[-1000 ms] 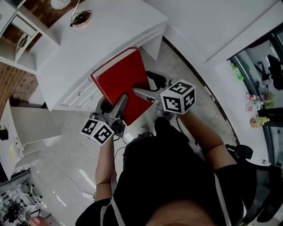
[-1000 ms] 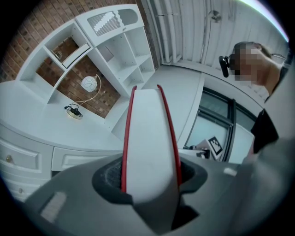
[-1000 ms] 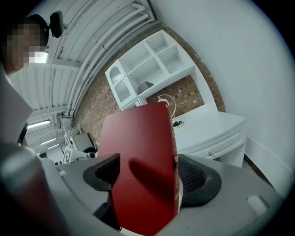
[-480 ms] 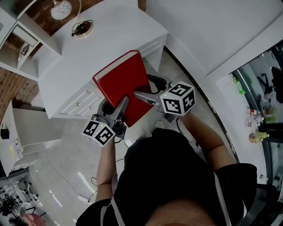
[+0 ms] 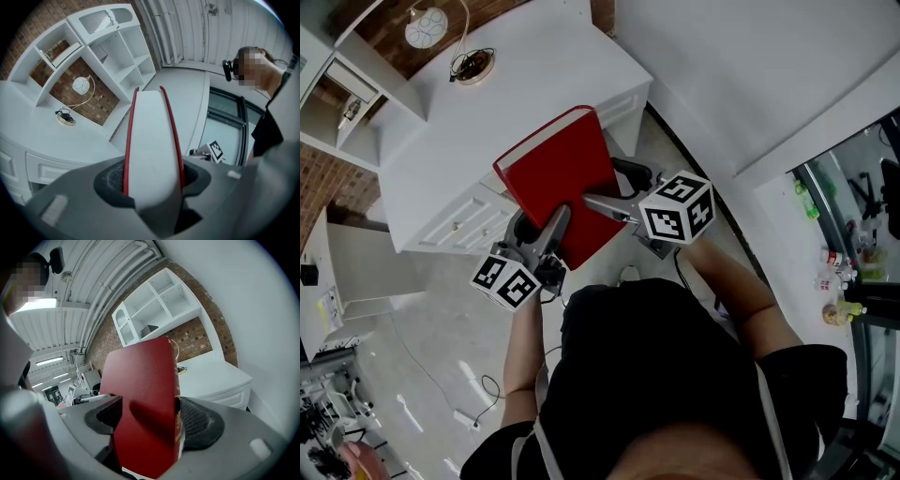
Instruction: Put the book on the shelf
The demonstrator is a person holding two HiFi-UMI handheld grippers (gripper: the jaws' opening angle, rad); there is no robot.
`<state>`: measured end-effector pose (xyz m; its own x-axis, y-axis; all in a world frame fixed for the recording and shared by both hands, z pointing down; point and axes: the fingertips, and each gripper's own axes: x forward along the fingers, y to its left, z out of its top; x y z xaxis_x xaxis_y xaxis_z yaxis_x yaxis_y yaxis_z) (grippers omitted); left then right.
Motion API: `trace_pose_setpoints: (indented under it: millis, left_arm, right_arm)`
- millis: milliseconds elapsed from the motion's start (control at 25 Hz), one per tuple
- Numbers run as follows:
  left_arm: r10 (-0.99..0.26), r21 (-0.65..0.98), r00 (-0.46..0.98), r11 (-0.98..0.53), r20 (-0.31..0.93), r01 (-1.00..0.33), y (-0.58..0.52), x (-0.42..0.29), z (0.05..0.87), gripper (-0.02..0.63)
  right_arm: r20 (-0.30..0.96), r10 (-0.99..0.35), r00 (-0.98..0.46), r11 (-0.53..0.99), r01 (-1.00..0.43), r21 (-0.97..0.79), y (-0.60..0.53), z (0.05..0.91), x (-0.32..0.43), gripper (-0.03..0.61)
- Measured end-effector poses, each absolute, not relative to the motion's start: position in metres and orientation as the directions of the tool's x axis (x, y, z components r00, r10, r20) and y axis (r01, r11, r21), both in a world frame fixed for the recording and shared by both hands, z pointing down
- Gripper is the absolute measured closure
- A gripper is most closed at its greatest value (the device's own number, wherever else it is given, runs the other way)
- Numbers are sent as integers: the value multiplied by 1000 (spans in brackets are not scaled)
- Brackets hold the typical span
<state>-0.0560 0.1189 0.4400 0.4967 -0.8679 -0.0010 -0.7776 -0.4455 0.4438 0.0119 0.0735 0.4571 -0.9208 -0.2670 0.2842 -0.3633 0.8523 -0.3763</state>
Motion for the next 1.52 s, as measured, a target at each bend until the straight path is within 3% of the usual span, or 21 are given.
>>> trace_pose_setpoints:
  millis: [400,840,1520]
  left_arm:
    - [-874,476,485,-426,1,-769,108,-41,447,385]
    - [-823,463,567,-512,-24,-724,66,-43,439,385]
    - [-789,482,613,-550,-33,-682,-9,-85,439,385]
  right_arm:
    - [284,-256,-924,854,-354,-382,59,466,28,200]
    - [288,-303,-908,833,-399,-382,20,463,27,201]
    - [292,-292,-911,831,-392,-394,-52,461,-16,201]
